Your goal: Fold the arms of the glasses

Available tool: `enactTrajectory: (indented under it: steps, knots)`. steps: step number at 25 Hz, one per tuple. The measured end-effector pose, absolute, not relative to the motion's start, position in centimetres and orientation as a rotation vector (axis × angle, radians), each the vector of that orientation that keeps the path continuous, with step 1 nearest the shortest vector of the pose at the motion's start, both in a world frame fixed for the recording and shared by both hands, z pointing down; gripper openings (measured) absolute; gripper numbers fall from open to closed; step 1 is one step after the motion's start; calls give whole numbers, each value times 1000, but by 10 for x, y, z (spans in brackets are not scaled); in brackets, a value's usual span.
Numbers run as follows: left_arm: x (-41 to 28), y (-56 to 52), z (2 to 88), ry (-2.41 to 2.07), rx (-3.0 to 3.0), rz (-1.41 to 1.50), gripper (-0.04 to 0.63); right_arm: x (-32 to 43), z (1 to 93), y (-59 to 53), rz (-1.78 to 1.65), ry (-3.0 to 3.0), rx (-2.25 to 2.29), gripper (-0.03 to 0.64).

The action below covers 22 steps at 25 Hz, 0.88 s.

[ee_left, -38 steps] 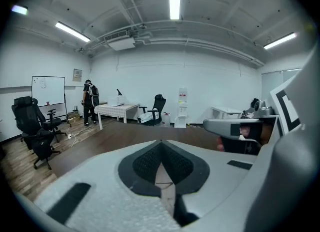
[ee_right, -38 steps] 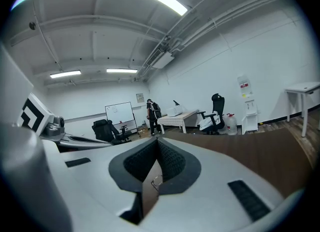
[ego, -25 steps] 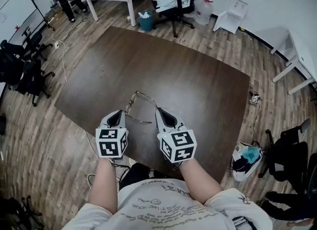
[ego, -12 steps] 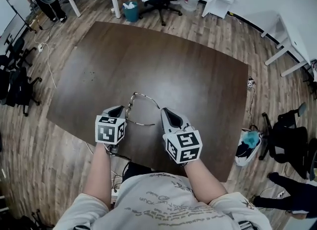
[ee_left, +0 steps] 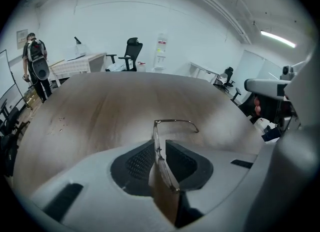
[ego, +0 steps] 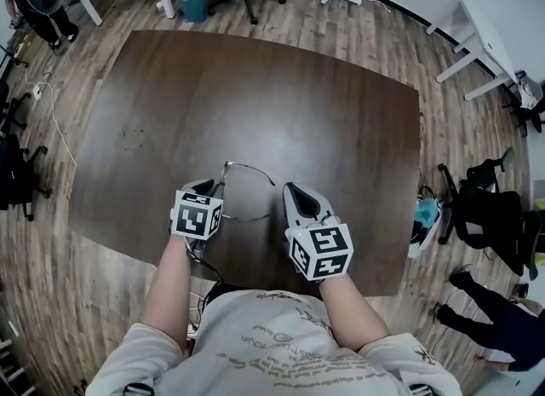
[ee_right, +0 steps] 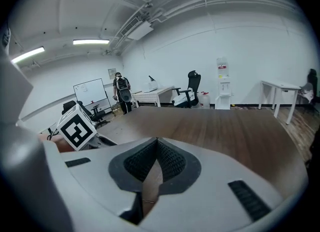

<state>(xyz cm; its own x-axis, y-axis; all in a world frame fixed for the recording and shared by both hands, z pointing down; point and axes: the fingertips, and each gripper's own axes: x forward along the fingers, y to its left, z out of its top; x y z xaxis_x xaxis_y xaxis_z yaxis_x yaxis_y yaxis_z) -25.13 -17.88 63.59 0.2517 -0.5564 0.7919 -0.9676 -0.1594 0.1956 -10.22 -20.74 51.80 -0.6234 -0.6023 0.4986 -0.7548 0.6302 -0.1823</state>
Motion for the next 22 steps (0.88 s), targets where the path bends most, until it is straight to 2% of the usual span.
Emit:
enactTrajectory:
  steps: [13, 18, 22]
  knots:
    - [-243, -190, 677, -1205, 1805, 923, 72, -98, 527, -226, 585, -2406, 1191, 14]
    - [-238, -191, 678, -1174, 1796, 939, 34, -96, 525, -228, 586, -2409, 1196, 14]
    - [-237, -189, 676, -1198, 1799, 950, 31, -93, 522, -226, 579, -2414, 1190, 14]
